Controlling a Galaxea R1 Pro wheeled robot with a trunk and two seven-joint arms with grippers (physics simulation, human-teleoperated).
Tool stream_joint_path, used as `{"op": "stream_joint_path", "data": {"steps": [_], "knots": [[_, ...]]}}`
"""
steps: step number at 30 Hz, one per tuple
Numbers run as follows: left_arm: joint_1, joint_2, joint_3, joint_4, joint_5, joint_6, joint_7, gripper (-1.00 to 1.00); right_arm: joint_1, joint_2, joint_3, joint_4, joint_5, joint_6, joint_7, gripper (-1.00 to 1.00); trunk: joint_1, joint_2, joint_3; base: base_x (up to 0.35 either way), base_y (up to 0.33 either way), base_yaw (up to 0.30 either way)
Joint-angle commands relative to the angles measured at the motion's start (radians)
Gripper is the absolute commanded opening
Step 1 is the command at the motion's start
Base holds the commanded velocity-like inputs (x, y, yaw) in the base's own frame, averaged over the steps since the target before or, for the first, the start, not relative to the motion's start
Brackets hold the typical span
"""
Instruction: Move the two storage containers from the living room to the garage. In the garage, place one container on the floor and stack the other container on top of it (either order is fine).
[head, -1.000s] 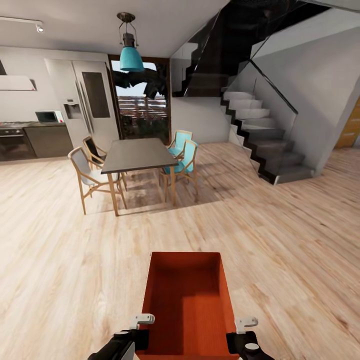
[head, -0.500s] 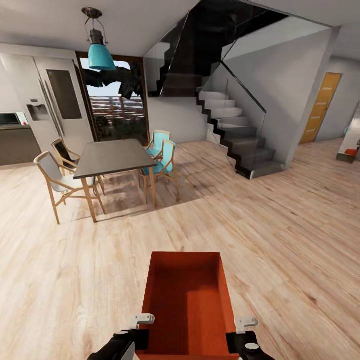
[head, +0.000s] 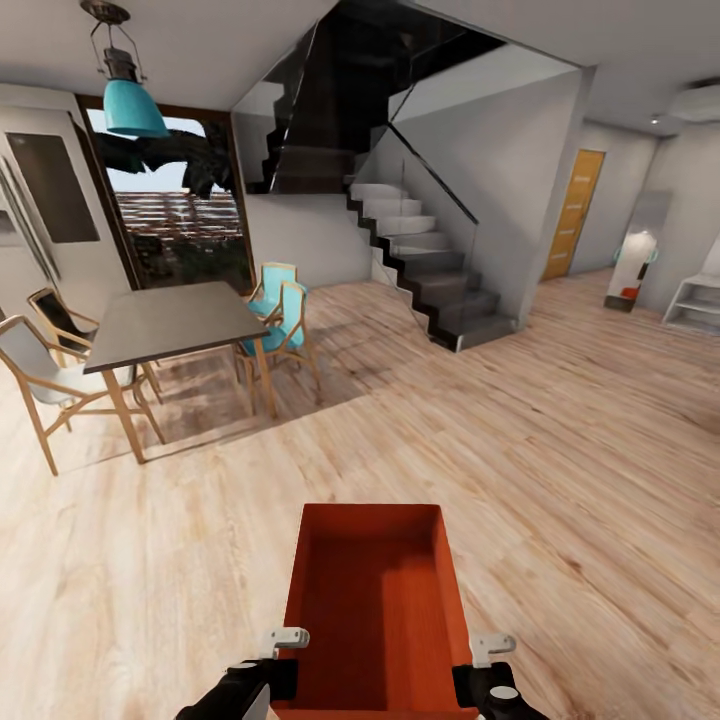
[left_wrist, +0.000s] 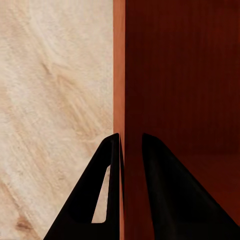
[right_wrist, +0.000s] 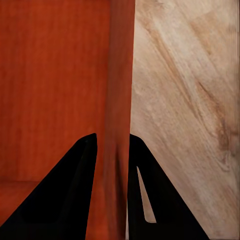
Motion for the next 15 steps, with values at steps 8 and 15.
{"op": "stream_joint_path", "data": {"steps": [8,15], "knots": [[0.000,0.000,0.003,-0.006,-0.011,-0.002,0.009,-1.00,-0.001,0.000,-0.001,0.011,-0.024,-0.005,-0.014,-1.00,0.000,-0.001,-0.001,0.000,0.000,-0.284],[0.000,0.000,0.003,-0.006,-0.011,-0.002,0.011,-1.00,-0.001,0.000,0.000,0.011,-0.024,-0.005,-0.014,-1.00,0.000,-0.001,-0.001,0.000,0.000,-0.284]]}}
